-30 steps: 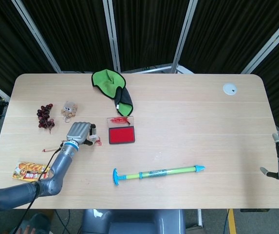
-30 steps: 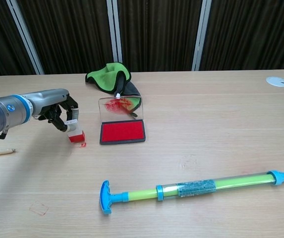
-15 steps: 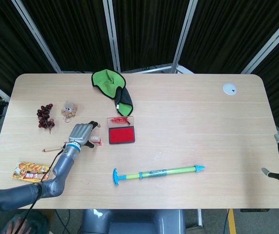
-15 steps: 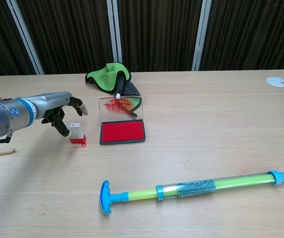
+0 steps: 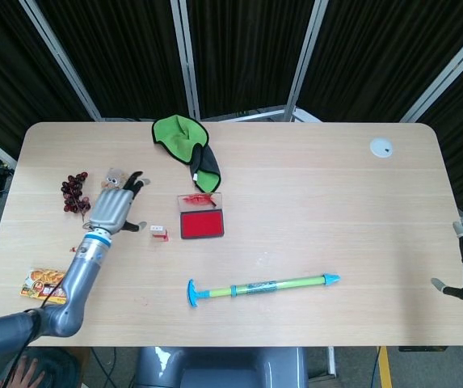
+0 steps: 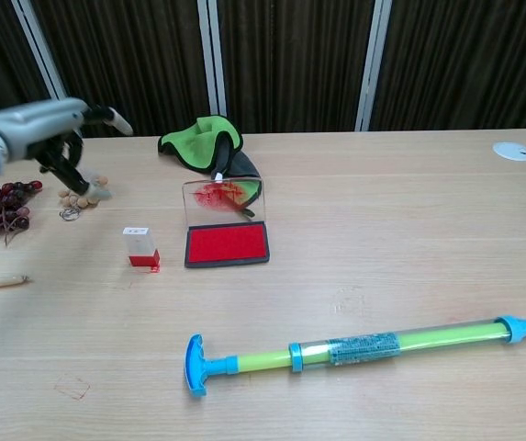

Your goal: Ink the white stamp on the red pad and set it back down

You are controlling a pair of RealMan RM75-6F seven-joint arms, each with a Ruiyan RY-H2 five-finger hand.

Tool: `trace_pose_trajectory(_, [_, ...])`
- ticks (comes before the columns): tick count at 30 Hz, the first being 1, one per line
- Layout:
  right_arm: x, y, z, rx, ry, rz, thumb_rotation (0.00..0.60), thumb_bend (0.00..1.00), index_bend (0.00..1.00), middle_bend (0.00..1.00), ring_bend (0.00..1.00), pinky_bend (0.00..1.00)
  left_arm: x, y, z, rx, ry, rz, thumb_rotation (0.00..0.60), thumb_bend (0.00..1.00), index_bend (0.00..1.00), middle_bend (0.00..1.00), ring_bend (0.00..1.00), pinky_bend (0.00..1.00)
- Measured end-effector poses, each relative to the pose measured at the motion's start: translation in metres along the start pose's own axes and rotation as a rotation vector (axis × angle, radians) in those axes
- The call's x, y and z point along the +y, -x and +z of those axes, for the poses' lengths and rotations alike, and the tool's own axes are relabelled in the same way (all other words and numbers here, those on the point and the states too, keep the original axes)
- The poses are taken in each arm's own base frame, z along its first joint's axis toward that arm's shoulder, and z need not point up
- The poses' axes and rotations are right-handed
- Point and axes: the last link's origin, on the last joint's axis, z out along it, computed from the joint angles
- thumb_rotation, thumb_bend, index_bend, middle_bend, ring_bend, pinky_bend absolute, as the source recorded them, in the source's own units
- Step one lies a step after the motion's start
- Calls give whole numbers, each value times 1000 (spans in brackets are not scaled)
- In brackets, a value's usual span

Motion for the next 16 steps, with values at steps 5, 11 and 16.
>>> trace_pose_trajectory(5, [-7,-3,-2,4,-32,19,600,0,0,0,0,0,-47,-29,-57,110,-86,49,600,0,0,0,0,0])
trace_pose_trajectory(11, [-10,-6,-4,11,-55,31,600,0,0,0,0,0,-85,-30,-133,94,-187,105,600,0,0,0,0,0])
trace_pose_trajectory(16, [-12,-9,-5,15,-70,39,600,0,0,0,0,0,-95,-23,-167,61,-194,113,600,0,0,0,0,0])
